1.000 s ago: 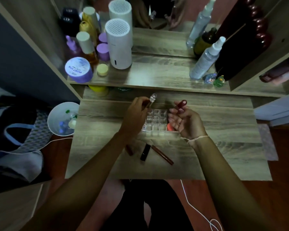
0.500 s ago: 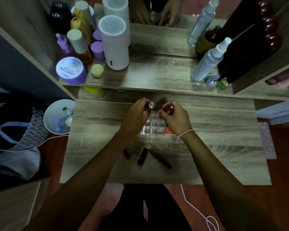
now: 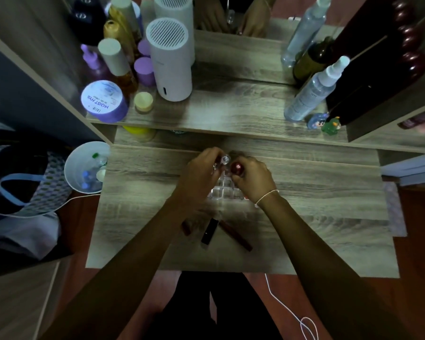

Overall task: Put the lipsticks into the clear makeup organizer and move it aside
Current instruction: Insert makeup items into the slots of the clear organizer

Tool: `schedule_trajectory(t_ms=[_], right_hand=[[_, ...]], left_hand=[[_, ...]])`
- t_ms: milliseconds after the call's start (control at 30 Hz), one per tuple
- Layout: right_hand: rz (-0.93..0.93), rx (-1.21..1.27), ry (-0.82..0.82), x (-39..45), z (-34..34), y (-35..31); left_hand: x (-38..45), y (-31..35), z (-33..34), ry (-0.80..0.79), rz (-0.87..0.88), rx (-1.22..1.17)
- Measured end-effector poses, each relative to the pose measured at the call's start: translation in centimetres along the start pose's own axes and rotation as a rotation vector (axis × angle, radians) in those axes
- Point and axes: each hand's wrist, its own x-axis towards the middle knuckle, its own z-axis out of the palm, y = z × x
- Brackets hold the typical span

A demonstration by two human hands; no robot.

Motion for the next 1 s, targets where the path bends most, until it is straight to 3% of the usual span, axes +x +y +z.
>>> schedule_trajectory(t_ms=[467,1000], right_hand=[[-0.030,-0.017,0.007,-0.1,0.2,0.1],[-0.035,0.021,0.078,-1.8,-0.6,0.6]], left_hand=[[-0.6,-0.4,-0.1,-0.027,-0.005,-0.024],[-0.6,-0.8,0.7,-0.122,-0.075,0.248]])
